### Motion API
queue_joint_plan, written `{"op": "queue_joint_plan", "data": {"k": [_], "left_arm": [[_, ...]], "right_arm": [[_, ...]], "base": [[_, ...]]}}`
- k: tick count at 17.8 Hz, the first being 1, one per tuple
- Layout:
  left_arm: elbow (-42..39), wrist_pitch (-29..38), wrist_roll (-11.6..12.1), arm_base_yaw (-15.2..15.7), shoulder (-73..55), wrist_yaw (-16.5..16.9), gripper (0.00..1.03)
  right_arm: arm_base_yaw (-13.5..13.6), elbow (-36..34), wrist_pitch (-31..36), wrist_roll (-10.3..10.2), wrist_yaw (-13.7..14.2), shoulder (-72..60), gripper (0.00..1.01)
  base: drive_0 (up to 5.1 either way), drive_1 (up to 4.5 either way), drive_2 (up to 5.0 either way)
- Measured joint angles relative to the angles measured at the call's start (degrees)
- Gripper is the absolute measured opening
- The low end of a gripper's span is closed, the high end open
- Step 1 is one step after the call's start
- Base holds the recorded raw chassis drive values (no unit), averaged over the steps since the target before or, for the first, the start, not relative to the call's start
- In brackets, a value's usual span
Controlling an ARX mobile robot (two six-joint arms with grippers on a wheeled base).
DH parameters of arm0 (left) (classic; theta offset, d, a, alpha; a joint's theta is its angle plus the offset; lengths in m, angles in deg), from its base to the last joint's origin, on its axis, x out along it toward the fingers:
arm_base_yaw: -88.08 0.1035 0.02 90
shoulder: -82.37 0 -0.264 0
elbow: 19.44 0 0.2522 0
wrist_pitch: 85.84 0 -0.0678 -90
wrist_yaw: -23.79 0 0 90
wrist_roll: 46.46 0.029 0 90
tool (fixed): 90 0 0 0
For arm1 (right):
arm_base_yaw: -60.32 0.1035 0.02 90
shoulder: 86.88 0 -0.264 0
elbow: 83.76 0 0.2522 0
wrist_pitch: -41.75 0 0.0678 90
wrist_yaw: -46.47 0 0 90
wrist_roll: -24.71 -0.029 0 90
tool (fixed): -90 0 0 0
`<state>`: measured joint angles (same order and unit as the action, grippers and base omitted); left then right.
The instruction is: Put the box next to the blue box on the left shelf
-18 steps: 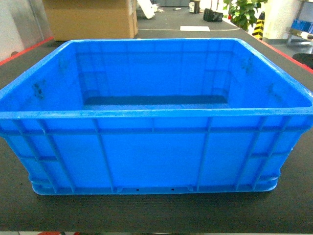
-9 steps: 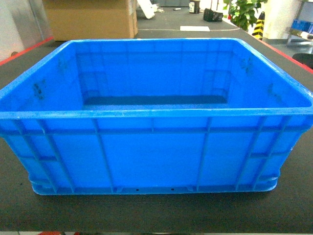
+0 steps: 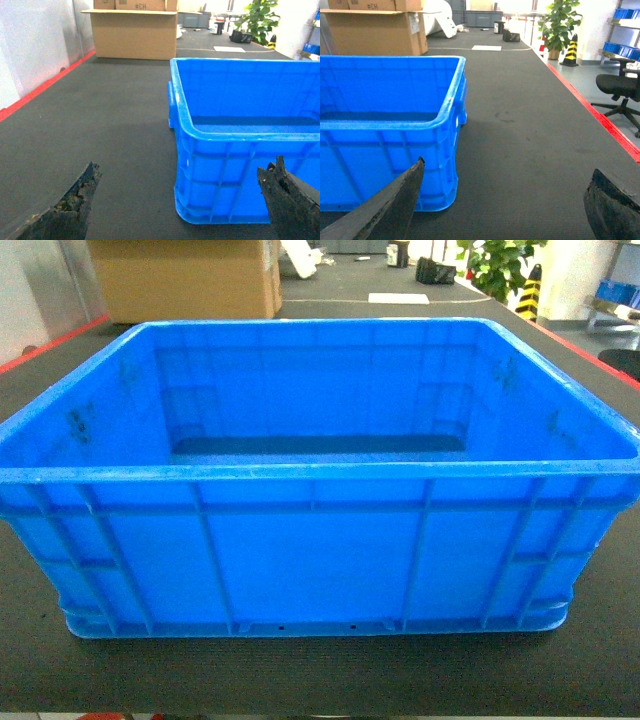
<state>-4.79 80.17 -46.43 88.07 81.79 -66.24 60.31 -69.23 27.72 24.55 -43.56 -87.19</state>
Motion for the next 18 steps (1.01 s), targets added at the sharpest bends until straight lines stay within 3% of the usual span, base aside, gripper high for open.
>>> {"op": "queue_joint_plan", "data": {"k": [18], "left_arm": [[0.0, 0.0, 0.0, 0.0, 0.0, 0.0, 0.98]], "right_arm": [[0.0, 0.0, 0.0, 0.0, 0.0, 0.0, 0.98]], "base": [[0.0, 0.00, 0.0]]}}
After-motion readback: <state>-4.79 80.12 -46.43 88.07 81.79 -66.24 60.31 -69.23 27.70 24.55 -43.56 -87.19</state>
